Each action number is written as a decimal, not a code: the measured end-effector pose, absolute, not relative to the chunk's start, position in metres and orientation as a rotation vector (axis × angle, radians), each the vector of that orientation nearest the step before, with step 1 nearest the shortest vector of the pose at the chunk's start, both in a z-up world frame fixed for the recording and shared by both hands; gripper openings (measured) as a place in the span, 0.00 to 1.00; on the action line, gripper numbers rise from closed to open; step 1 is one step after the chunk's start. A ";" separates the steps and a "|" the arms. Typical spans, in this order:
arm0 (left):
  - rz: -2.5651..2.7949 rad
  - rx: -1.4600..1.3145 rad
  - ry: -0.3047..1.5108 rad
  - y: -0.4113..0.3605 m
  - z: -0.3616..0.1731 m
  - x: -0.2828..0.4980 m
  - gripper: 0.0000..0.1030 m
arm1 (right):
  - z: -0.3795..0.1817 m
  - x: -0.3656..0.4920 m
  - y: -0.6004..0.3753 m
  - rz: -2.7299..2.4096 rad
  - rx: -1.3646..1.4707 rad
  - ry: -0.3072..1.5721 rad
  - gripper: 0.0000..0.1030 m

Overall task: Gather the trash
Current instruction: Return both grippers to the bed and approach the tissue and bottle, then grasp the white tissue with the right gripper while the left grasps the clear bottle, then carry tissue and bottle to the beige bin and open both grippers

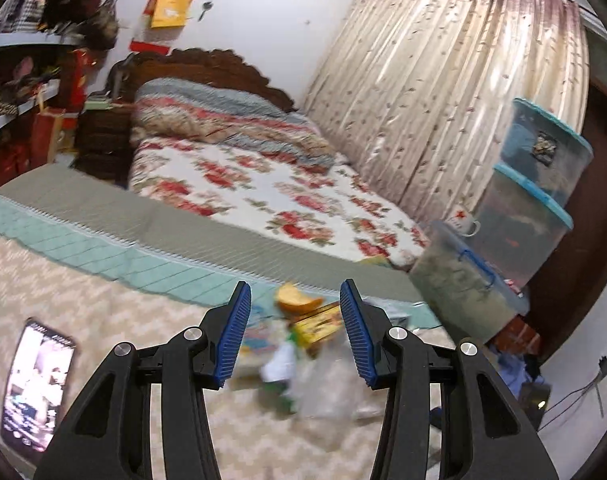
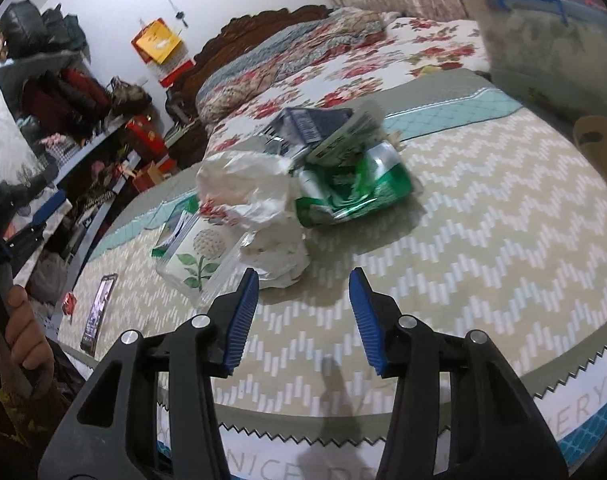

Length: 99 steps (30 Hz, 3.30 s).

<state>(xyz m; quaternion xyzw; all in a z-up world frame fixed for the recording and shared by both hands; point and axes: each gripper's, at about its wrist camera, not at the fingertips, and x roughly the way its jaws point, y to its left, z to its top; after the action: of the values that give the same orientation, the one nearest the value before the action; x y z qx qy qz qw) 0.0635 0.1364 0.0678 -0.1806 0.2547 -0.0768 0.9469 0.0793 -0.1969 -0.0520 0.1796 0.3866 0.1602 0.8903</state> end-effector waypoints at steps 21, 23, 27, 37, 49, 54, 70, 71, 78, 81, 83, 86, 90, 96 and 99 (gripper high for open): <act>-0.370 -0.236 0.720 0.072 -0.005 0.081 0.77 | -0.044 0.160 -0.170 0.406 0.448 0.852 0.30; -0.373 -0.199 0.730 0.059 -0.008 0.083 0.79 | -0.040 0.151 -0.173 0.400 0.436 0.810 0.26; -0.383 -0.132 0.737 0.037 -0.016 0.089 0.81 | -0.027 0.120 -0.191 0.370 0.430 0.701 0.25; -0.288 0.074 0.840 -0.007 -0.056 0.120 0.68 | -0.044 0.078 -0.225 0.313 0.429 0.697 0.25; -0.280 -0.029 0.707 0.033 -0.010 0.067 0.66 | -0.045 0.068 -0.218 0.349 0.392 0.695 0.25; -0.289 -0.030 0.735 0.041 -0.017 0.039 0.65 | -0.051 0.059 -0.197 0.360 0.323 0.750 0.25; -0.260 0.011 0.805 0.032 -0.055 0.035 0.59 | -0.071 0.048 -0.178 0.322 0.215 0.846 0.56; -0.268 0.002 0.807 0.033 -0.055 0.035 0.57 | -0.072 0.047 -0.177 0.326 0.212 0.842 0.59; -0.358 -0.101 0.686 0.045 -0.015 0.010 0.57 | -0.058 0.036 -0.177 0.395 0.207 0.764 0.28; -0.415 -0.124 0.618 0.035 0.004 0.006 0.57 | -0.052 0.032 -0.190 0.385 0.222 0.719 0.28; -0.461 -0.119 0.612 0.020 0.011 0.012 0.57 | -0.058 0.034 -0.202 0.368 0.252 0.723 0.28; -0.546 -0.080 0.647 -0.019 0.015 0.030 0.57 | -0.063 0.033 -0.228 0.323 0.304 0.707 0.28; -0.682 -0.028 0.730 -0.086 0.011 0.067 0.57 | -0.063 0.032 -0.296 0.178 0.393 0.650 0.28; -0.880 -0.003 0.912 -0.206 0.001 0.143 0.58 | -0.069 0.038 -0.426 -0.087 0.571 0.605 0.28; -0.941 0.016 0.990 -0.262 -0.007 0.175 0.59 | -0.080 0.050 -0.480 -0.179 0.640 0.615 0.28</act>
<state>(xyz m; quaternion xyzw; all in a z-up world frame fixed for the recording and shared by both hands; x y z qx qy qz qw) 0.1750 -0.2624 -0.0071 0.0073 0.4574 -0.4346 0.7758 0.0496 -0.4798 -0.0795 0.3090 0.2969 -0.0866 0.8994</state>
